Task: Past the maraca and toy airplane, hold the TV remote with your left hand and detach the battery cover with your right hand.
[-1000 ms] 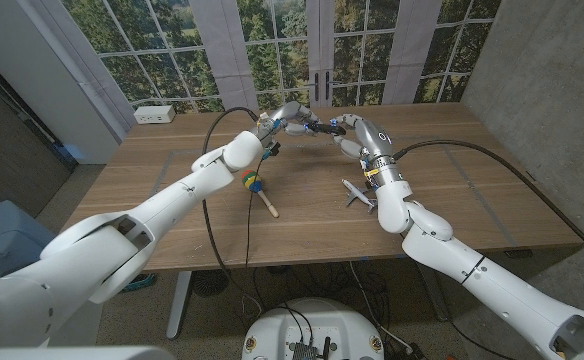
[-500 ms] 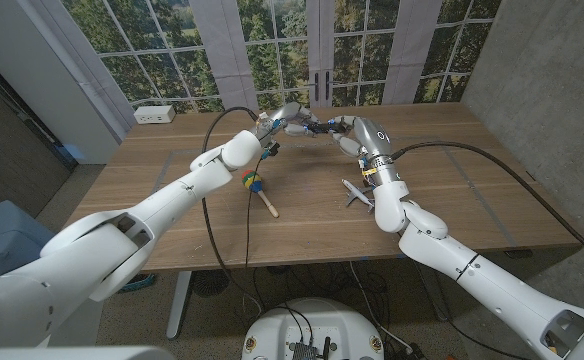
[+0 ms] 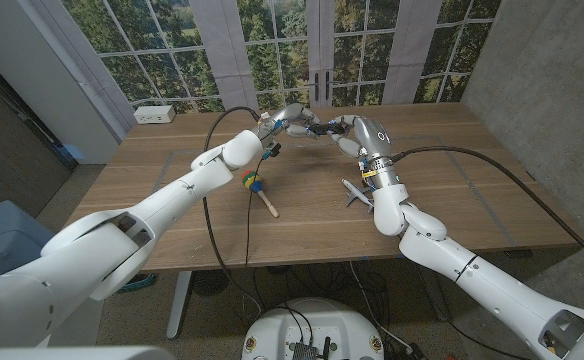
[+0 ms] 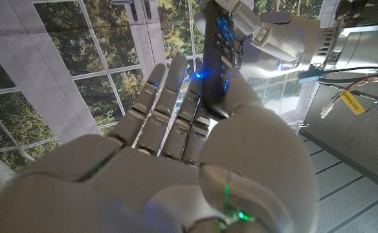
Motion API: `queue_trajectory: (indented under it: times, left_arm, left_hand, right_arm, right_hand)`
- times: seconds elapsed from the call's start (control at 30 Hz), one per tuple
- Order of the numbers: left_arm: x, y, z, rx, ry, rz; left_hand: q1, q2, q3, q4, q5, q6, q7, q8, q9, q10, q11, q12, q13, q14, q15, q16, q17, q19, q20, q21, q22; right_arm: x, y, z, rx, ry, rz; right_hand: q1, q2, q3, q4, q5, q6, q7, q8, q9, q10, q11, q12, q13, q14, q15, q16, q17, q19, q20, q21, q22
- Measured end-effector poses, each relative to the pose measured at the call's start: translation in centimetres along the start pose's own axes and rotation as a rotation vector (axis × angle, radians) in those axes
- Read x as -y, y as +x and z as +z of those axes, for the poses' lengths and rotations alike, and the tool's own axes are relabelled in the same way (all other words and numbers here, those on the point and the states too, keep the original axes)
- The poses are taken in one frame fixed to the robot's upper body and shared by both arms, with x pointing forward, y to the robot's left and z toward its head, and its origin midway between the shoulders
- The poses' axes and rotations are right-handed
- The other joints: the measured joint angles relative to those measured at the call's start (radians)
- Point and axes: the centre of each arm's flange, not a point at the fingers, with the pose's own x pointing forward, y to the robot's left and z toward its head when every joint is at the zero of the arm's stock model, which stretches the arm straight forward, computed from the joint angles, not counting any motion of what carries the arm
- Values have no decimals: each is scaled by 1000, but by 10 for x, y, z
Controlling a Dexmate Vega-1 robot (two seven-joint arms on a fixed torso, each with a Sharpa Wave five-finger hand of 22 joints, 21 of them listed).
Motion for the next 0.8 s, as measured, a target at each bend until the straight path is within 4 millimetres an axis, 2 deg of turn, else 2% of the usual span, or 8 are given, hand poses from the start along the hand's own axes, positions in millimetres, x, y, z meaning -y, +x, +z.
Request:
queue_trajectory:
  times: [0.13,0.27,0.3,0.47,0.53,0.7,0.73,0.8]
  left_arm:
    - [0,0,2,1,-2,-4]
    - [1,0,3,-1,-3,-5]
    - [1,0,2,-2,-4,-6]
    - [1,0,2,-7,-4,-6]
    - [1,0,2,-8,-4,-6]
    - [0,0,2,-11,-4,-6]
    - [0,0,2,-13,-4,-6]
    - [0,0,1,-16,-3,-5]
  left_hand:
    - [0,0,-1,-1,0,0,0,0,0,5,-5,-4,0,0,0,-4,4,0,0,0,0]
    - [3,-1,-2,-1,0,8,7,0,-1,21,-21,-4,0,0,0,-4,4,0,0,8,-5]
    - [3,-1,-2,-1,0,9,5,0,-1,22,-22,-3,0,0,0,-4,4,0,0,8,-5]
    - [4,-2,-4,-1,1,9,5,0,0,41,-41,1,0,0,0,-4,4,0,0,8,-5]
    - [5,-3,-5,-3,4,11,3,0,3,46,-46,1,0,0,0,-4,4,-5,5,9,-5]
    - [5,-3,-5,-2,4,13,2,-2,3,53,-53,2,4,0,0,-8,4,-5,5,15,-5]
    - [5,-3,-5,-2,4,15,5,-5,4,53,-53,2,8,0,0,-8,4,-5,6,15,-5]
    - [5,-3,-5,-2,4,13,7,-5,5,54,-53,2,47,0,0,-8,4,-5,5,15,-5]
  right_arm:
    - [0,-4,1,27,-11,-62]
    - [-1,-7,1,44,-17,-107]
    - [-1,-7,1,49,-19,-121]
    - [-1,-10,1,63,-24,-156]
    - [-1,-11,1,66,-27,-164]
    - [0,-13,1,76,-32,-185]
    - [0,-13,1,77,-33,-187]
    - [1,-13,1,79,-34,-195]
  right_hand:
    - [12,-44,-26,7,17,44,1,18,0,45,1,42,15,23,-9,40,67,0,0,22,6]
    - [21,-79,-50,13,32,86,1,29,0,73,-1,85,114,48,-12,82,139,0,0,47,13]
    - [21,-90,-55,15,34,93,1,60,0,105,-24,93,124,50,-15,91,154,0,0,52,14]
    - [32,-105,-81,28,62,113,-2,61,-1,135,-51,152,236,55,-19,137,269,0,0,90,26]
    - [31,-111,-95,34,72,119,-34,61,-1,128,-79,179,296,55,-19,144,310,-5,4,107,30]
    - [32,-112,-109,48,86,105,-48,64,-1,117,-90,209,370,48,-14,148,338,-17,5,131,32]
    - [32,-112,-109,48,87,101,-52,68,-1,116,-90,209,374,49,-14,148,339,-17,5,131,32]
    - [24,-120,-113,52,87,97,-56,110,-1,108,-98,209,379,47,-16,148,339,-17,5,132,32]
